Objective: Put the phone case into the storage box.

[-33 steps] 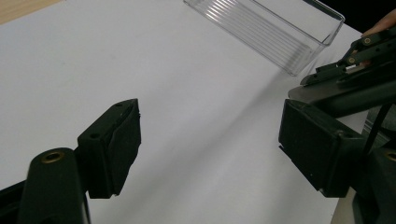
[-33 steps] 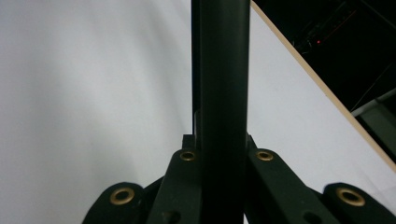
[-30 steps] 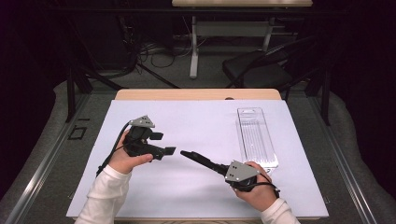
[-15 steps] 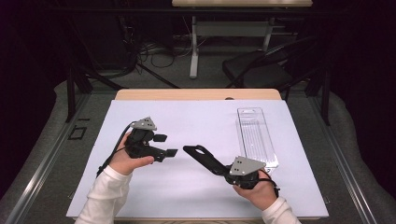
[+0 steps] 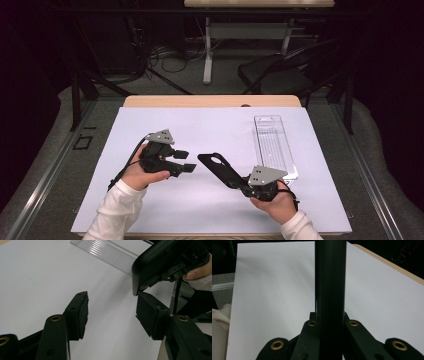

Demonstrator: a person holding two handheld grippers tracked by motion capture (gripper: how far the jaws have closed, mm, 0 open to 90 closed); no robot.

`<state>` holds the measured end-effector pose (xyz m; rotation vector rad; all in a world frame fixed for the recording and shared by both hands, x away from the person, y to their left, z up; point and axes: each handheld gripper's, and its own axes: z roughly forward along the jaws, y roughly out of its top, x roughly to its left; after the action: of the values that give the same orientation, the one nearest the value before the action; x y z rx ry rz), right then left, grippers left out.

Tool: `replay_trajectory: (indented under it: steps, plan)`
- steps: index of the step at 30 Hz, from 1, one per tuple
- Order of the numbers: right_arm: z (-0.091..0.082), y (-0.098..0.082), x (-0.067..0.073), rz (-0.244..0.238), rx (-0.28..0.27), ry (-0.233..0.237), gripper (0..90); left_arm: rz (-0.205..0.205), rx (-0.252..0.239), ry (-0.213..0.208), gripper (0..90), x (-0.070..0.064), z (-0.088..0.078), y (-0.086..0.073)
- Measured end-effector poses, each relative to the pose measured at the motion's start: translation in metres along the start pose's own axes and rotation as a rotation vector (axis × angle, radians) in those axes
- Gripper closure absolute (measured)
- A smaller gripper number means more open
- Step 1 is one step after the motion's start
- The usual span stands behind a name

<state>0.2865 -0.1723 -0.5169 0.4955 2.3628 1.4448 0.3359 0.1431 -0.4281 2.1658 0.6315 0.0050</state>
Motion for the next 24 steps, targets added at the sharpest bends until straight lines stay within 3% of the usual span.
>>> replay_trajectory:
  steps: [16,24]
  plan:
    - [0.002,0.0,0.002,-0.008,-0.013,0.021,87.7,0.013,0.023,-0.076,46.9,-0.007,0.013,0.001]
    - [0.004,-0.001,0.003,-0.018,-0.013,0.032,87.6,0.049,0.015,-0.084,47.0,-0.013,0.018,0.003]
